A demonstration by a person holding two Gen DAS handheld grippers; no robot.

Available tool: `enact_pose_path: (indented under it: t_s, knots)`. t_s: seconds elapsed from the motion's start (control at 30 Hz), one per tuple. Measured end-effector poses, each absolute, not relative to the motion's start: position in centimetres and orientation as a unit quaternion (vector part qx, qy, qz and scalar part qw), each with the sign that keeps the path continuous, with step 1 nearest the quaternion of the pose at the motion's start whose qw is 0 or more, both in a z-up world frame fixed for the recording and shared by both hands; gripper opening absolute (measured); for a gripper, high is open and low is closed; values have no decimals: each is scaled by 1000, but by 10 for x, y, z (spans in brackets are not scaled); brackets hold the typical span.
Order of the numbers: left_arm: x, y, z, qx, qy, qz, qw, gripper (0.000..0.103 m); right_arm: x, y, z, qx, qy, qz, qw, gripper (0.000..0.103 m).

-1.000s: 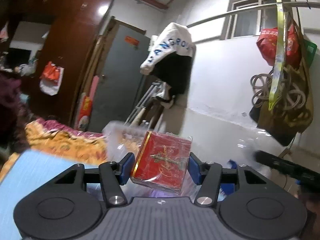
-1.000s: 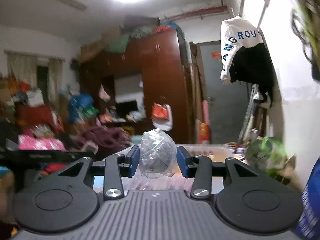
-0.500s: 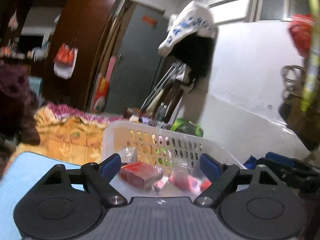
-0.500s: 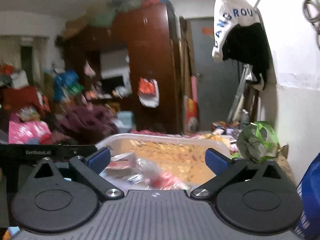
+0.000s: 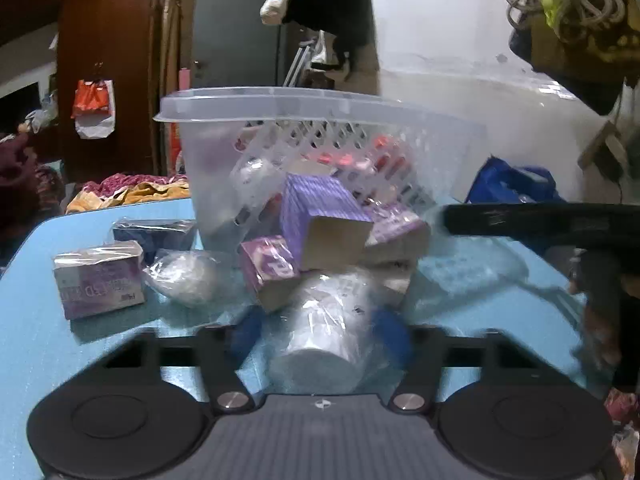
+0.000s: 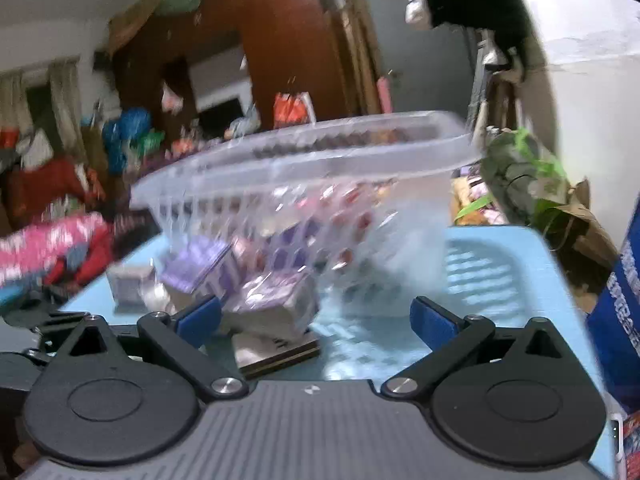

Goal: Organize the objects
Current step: 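Grasp bagged white bottle with left gripper while right gripper grasps bagged purple box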

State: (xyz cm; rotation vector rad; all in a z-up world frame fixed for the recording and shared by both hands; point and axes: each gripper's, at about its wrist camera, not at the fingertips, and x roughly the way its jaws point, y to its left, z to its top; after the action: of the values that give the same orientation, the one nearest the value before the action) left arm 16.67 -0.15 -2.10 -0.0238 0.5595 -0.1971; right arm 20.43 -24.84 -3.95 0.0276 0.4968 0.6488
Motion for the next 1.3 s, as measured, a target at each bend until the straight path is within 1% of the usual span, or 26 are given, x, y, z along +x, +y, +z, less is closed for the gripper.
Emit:
enact_pose_path:
  t_s: [0.07,0.2,0.23,0.27,0.3,0.43,0.57,0.7,0.97,1.17,1.3]
  knots:
    - [159,7,-23,-24,267,-87,959,53,202,-229,-43,-18,244,322,915,99]
    - [146,28,-25,-62,252,-76,963,53,192,-205,-47,-71,237,317,916,95]
    - [143,32,-26,-69,250,-75,963,54,192,-199,-49,-91,238,310,916,88]
    - [140,35,-26,-73,248,-74,963,54,191,-194,-50,-106,241,304,916,73]
    - [138,37,-26,-74,246,-75,964,54,189,-192,-50,-112,244,303,914,69]
    - [135,38,-27,-80,234,-82,966,54,171,-208,-46,-96,219,308,921,69]
    - [131,34,-26,-69,202,-78,974,53,157,-236,-42,-62,196,307,929,68]
    - [130,34,-24,-75,182,-79,977,52,159,-244,-42,-43,183,295,937,68]
    - [144,23,1,-22,149,-100,984,52,158,-259,-48,8,165,288,943,68]
    - [150,34,-9,-50,142,-122,981,52,153,-261,-51,14,150,295,943,68]
    - [145,34,-10,-48,129,-118,983,52,145,-266,-52,22,126,296,947,68]
